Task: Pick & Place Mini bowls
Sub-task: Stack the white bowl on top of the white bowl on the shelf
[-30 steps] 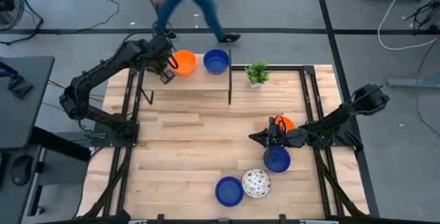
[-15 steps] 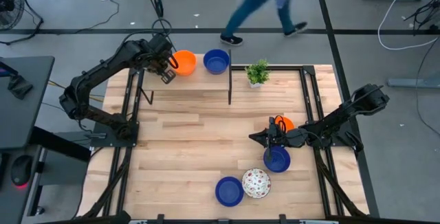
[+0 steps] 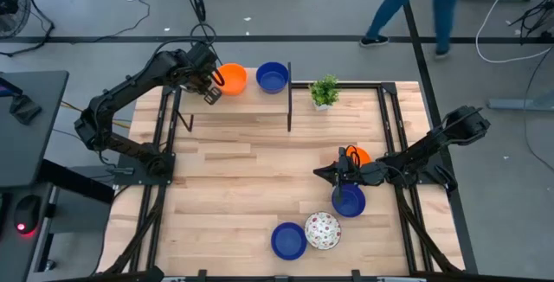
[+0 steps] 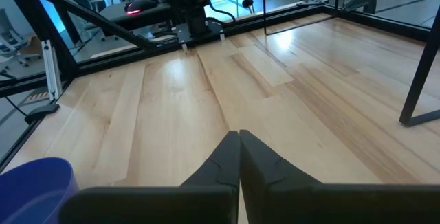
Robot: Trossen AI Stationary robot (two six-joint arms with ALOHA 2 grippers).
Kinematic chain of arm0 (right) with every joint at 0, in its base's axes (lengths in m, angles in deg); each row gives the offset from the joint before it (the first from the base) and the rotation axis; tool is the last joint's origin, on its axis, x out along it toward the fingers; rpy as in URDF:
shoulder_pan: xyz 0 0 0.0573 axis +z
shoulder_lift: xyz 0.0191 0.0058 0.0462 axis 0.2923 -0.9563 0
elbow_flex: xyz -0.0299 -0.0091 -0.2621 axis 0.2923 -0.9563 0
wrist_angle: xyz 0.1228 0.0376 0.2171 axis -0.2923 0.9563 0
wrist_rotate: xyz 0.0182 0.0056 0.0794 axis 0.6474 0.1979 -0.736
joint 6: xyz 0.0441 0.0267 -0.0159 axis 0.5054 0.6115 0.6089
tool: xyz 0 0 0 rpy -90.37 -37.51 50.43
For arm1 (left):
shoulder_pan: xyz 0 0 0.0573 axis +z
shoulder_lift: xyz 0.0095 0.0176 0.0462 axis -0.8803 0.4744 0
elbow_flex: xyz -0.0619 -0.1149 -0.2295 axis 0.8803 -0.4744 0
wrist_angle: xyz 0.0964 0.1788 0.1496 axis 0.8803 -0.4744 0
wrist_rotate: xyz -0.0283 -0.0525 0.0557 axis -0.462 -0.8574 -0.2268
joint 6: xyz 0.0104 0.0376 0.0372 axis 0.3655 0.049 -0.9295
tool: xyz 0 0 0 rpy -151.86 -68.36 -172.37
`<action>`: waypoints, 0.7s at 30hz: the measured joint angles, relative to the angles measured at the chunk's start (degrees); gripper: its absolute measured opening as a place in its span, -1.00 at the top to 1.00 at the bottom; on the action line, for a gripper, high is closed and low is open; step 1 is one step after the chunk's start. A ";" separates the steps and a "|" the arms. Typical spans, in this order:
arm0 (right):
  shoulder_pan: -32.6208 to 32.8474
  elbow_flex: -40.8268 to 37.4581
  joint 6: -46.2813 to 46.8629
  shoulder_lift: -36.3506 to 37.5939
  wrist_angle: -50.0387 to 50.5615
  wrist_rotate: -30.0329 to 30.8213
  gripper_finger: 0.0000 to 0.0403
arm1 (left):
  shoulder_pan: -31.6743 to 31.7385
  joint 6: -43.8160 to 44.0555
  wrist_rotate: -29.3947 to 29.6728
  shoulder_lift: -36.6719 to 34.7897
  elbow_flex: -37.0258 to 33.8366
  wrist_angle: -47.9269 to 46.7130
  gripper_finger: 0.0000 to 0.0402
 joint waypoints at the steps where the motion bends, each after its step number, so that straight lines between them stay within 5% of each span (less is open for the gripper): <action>1: 0.01 0.00 0.00 0.00 0.00 0.00 0.97 | 0.00 0.01 0.01 -0.01 0.00 0.01 0.77; 14: 0.00 0.00 0.00 0.00 0.00 0.02 0.97 | -0.13 -1.32 -0.02 -1.09 0.00 0.02 0.22; 21: 0.00 0.00 0.00 0.00 -0.02 0.00 0.97 | -0.48 -1.64 -0.02 -6.04 0.31 0.07 0.43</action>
